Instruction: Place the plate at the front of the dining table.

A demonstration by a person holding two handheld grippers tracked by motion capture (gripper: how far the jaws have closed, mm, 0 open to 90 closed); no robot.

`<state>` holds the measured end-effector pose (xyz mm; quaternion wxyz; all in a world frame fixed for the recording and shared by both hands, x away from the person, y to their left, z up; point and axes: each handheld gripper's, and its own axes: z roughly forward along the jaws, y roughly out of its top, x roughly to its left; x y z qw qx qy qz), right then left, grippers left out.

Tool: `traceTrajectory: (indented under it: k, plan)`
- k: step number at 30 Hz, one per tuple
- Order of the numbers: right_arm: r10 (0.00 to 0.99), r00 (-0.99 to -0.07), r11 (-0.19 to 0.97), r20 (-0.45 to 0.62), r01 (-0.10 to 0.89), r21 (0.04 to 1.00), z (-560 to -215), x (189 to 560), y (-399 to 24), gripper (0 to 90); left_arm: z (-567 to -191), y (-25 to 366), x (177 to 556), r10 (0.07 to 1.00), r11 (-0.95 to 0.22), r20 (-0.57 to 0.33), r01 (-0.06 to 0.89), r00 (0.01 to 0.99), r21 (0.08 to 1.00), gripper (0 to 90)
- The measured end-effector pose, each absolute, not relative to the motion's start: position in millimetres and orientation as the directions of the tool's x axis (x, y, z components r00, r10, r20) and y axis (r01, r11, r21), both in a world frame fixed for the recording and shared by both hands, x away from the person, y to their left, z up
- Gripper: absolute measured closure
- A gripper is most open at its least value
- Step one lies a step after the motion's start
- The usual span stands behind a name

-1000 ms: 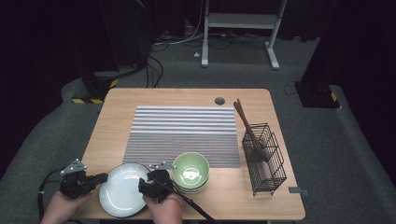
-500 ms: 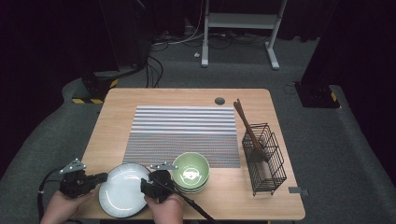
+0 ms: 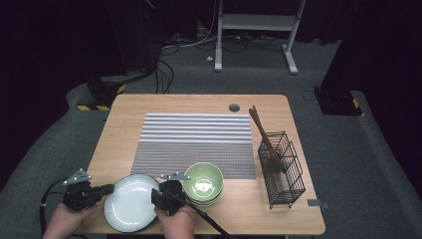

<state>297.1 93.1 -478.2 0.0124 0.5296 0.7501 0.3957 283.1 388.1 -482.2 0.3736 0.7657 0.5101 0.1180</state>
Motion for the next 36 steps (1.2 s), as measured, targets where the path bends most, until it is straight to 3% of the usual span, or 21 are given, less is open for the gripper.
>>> traceTrajectory:
  k: [19,36]
  plan:
    - [0.842,-0.424,0.128,0.333,0.758,0.640,-482,298,100,80.4,-481,391,283,0.870,-0.183,-0.213,0.693,0.445,0.697,83.6]
    - [0.838,-0.421,0.125,0.346,0.766,0.630,-481,301,108,74.8,-480,393,283,0.884,-0.169,-0.204,0.694,0.421,0.699,84.6]
